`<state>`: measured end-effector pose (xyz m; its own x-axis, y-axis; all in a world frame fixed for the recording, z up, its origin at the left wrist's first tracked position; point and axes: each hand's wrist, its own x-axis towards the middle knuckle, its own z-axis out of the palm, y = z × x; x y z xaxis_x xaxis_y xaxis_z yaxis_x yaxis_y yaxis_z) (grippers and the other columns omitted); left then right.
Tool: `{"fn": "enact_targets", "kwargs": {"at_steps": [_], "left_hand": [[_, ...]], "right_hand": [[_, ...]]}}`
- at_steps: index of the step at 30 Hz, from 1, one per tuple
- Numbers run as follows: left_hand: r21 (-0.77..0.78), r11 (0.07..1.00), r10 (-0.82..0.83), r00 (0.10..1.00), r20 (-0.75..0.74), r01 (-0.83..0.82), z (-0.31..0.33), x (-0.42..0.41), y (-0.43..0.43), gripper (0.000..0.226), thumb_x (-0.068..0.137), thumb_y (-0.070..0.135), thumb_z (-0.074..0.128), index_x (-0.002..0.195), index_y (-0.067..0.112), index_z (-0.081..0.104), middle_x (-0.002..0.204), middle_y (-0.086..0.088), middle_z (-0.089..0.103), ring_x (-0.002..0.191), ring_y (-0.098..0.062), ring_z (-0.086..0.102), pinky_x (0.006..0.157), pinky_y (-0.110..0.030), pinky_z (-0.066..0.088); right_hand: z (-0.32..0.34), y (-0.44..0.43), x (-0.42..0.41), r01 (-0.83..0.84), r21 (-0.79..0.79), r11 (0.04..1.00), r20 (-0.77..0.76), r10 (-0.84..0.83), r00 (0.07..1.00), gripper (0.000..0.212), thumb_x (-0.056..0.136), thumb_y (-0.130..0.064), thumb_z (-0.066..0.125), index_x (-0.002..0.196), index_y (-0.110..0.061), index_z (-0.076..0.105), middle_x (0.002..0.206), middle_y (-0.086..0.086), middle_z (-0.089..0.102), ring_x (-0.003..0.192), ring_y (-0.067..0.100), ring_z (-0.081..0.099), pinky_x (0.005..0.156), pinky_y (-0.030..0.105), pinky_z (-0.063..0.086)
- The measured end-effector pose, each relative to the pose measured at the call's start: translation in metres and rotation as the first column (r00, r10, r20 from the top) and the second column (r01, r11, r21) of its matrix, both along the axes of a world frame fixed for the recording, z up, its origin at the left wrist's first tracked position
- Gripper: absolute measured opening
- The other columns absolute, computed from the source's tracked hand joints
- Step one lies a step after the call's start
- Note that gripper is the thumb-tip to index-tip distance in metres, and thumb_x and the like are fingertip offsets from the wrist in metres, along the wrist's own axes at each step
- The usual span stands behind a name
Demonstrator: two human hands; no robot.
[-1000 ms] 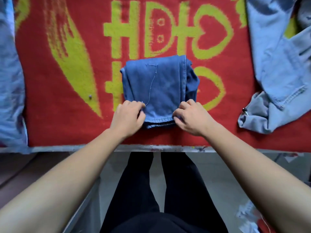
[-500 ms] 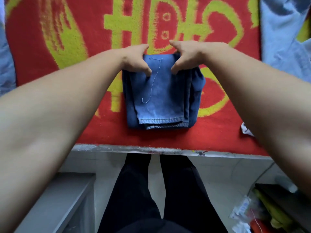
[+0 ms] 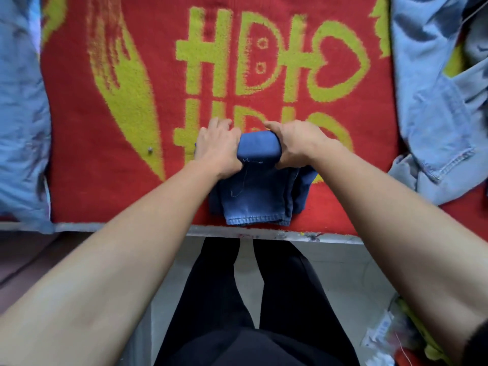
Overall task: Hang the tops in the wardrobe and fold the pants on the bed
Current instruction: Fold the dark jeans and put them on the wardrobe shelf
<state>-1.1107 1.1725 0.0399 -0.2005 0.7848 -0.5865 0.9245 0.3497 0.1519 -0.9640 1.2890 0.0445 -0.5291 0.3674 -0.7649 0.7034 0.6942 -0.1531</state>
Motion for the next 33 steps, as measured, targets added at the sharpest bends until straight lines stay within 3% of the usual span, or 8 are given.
{"fn": "enact_targets", "kwargs": {"at_steps": [2,5,9,12,15,21,29,33], "left_hand": [[0.021,1.000,0.019,1.000,0.004,-0.019,0.022,0.001,-0.007,0.032,0.070,0.024,0.067,0.099,0.022,0.053,0.107,-0.006,0.062,0.108,-0.029,0.053,0.092,-0.042,0.043],[0.070,0.996,0.063,0.998,-0.007,-0.062,0.065,-0.003,-0.020,0.032,0.070,0.018,0.063,0.098,0.022,0.049,0.094,-0.005,0.065,0.093,-0.032,0.062,0.081,-0.042,0.047],[0.224,0.971,0.093,0.994,-0.050,-0.080,0.136,-0.020,-0.034,0.067,0.069,0.015,0.062,0.132,0.027,0.045,0.104,-0.003,0.068,0.099,-0.031,0.064,0.069,-0.036,0.049],[0.368,0.929,0.099,0.988,-0.119,-0.048,0.199,-0.039,-0.040,0.083,0.067,0.016,0.064,0.145,0.026,0.036,0.106,0.001,0.066,0.102,-0.027,0.062,0.069,-0.035,0.050],[0.456,0.888,0.153,0.971,-0.185,-0.053,0.261,-0.052,-0.049,0.082,0.067,0.020,0.062,0.144,0.028,0.035,0.107,0.004,0.066,0.101,-0.027,0.063,0.069,-0.035,0.050],[0.620,0.767,0.378,0.898,-0.225,-0.167,0.340,-0.038,-0.097,0.079,0.068,0.024,0.066,0.142,0.031,0.041,0.108,0.005,0.065,0.100,-0.024,0.064,0.070,-0.034,0.052],[0.637,0.696,0.614,0.734,-0.291,-0.330,0.369,0.053,-0.205,0.063,0.068,0.025,0.063,0.129,0.033,0.050,0.111,0.006,0.065,0.105,-0.023,0.061,0.076,-0.035,0.053],[0.593,0.665,0.715,0.617,-0.329,-0.455,0.385,0.100,-0.286,0.055,0.068,0.024,0.059,0.122,0.031,0.052,0.109,0.005,0.065,0.103,-0.023,0.062,0.076,-0.034,0.052]], "right_hand": [[0.020,-0.011,0.003,0.011,0.107,0.994,-0.057,-0.005,0.998,0.101,0.073,-0.030,0.068,0.157,-0.033,0.012,0.111,0.008,0.067,0.096,0.034,0.064,0.068,0.035,0.048],[0.064,-0.029,0.004,0.038,0.219,0.975,-0.107,-0.015,0.994,0.102,0.073,-0.026,0.063,0.158,-0.033,0.007,0.098,0.004,0.067,0.079,0.032,0.061,0.061,0.032,0.040],[0.136,-0.048,-0.007,0.109,0.344,0.933,-0.237,-0.026,0.971,0.089,0.070,-0.029,0.068,0.151,-0.029,0.030,0.114,-0.004,0.066,0.100,0.026,0.067,0.071,0.033,0.046],[0.200,-0.055,-0.023,0.178,0.430,0.885,-0.343,-0.022,0.939,0.067,0.069,-0.031,0.073,0.131,-0.028,0.049,0.106,-0.005,0.068,0.094,0.025,0.068,0.066,0.031,0.044],[0.264,-0.056,-0.040,0.171,0.509,0.844,-0.404,0.058,0.913,0.048,0.067,-0.028,0.071,0.112,-0.026,0.054,0.097,-0.006,0.067,0.087,0.024,0.068,0.062,0.030,0.040],[0.351,-0.076,-0.049,0.053,0.620,0.783,-0.487,0.331,0.808,0.054,0.072,-0.029,0.071,0.122,-0.027,0.051,0.103,-0.005,0.065,0.090,0.022,0.065,0.064,0.032,0.041],[0.367,-0.148,-0.006,-0.129,0.624,0.771,-0.555,0.554,0.621,0.070,0.076,-0.034,0.069,0.139,-0.036,0.040,0.121,-0.007,0.060,0.106,0.022,0.060,0.075,0.037,0.051],[0.372,-0.216,0.003,-0.296,0.603,0.740,-0.556,0.657,0.509,0.061,0.076,-0.030,0.065,0.134,-0.035,0.045,0.120,-0.006,0.061,0.109,0.023,0.061,0.078,0.036,0.050]]}}
